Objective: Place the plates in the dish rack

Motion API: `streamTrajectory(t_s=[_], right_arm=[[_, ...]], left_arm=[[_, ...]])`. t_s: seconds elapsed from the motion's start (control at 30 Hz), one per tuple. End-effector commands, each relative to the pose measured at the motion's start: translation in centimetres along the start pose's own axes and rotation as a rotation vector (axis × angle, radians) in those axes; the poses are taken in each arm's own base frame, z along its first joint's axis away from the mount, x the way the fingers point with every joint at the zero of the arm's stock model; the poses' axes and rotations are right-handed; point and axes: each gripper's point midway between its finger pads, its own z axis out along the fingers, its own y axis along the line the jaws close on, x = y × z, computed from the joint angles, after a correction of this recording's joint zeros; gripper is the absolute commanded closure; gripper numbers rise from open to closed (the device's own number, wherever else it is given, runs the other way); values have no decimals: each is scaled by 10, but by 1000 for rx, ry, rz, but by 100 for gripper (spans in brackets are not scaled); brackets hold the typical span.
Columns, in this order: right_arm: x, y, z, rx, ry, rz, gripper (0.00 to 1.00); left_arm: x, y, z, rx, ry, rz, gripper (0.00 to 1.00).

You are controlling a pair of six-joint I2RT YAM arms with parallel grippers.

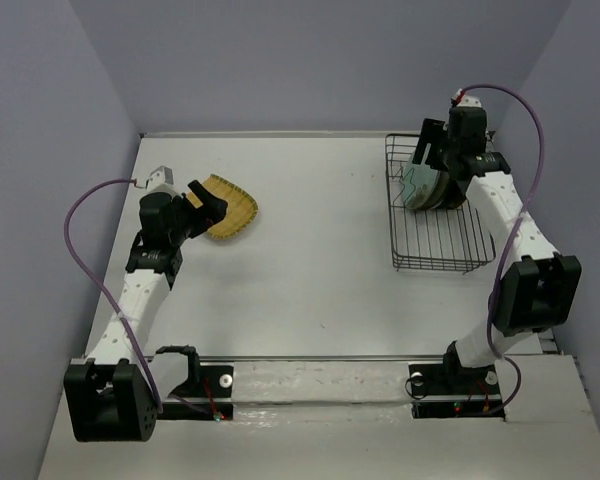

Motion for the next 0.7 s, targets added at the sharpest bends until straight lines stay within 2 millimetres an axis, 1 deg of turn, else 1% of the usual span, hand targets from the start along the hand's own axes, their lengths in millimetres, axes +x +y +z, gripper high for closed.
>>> streamTrajectory(t_s=[0.0, 0.03, 0.07, 0.1, 0.13, 0.17, 0.2, 0.23, 0.27, 0.3, 0.33, 0.37, 0.4, 0.43, 0.5, 0.53, 0.57, 0.6, 0.63, 0.67], right_arm=[[-44, 36, -45, -183, -132, 67, 19], [-48, 39, -52, -205, -149, 76, 17], [-47, 48, -67, -260, -161, 90, 17], [-46, 56, -75, -290, -171, 95, 16], [-53, 70, -97, -369, -214, 100, 16], [-40, 76, -101, -395, -198, 114, 16], [-42, 83, -108, -432, -222, 117, 16], [-32, 88, -114, -454, -208, 120, 16], [-31, 95, -122, -491, -225, 121, 16], [-28, 106, -139, -538, -240, 121, 16], [-12, 111, -138, -556, -223, 115, 16], [-5, 116, -143, -576, -218, 110, 16], [-1, 119, -153, -602, -225, 113, 16], [17, 125, -154, -629, -199, 104, 16], [33, 128, -160, -665, -176, 111, 16], [45, 128, -163, -685, -167, 114, 16], [50, 130, -168, -714, -161, 114, 16], [56, 130, -170, -726, -153, 122, 17], [65, 130, -174, -742, -144, 119, 17], [70, 130, -177, -760, -136, 117, 17]], left_arm=[[-22, 20, 4, -48, -85, -41, 1], [-21, 27, 8, -67, -80, -58, 1], [-23, 36, 10, -99, -88, -69, 1], [-23, 41, 13, -114, -86, -79, 1], [-22, 50, 20, -140, -81, -105, 1], [-22, 56, 23, -158, -84, -124, 2], [-17, 64, 29, -181, -73, -145, 2], [-18, 68, 33, -196, -77, -158, 3], [-20, 71, 37, -208, -86, -181, 3], [-21, 76, 40, -234, -97, -192, 4], [-19, 84, 46, -264, -92, -203, 5], [-19, 90, 50, -290, -96, -208, 5], [-21, 93, 52, -302, -112, -215, 5], [-18, 101, 59, -321, -99, -224, 6], [-14, 109, 69, -343, -81, -233, 6], [-11, 120, 77, -370, -64, -241, 6], [-7, 127, 80, -387, -50, -245, 6], [-4, 140, 83, -433, -52, -250, 6], [-7, 149, 82, -447, -62, -262, 7], [-10, 150, 83, -438, -74, -269, 7]])
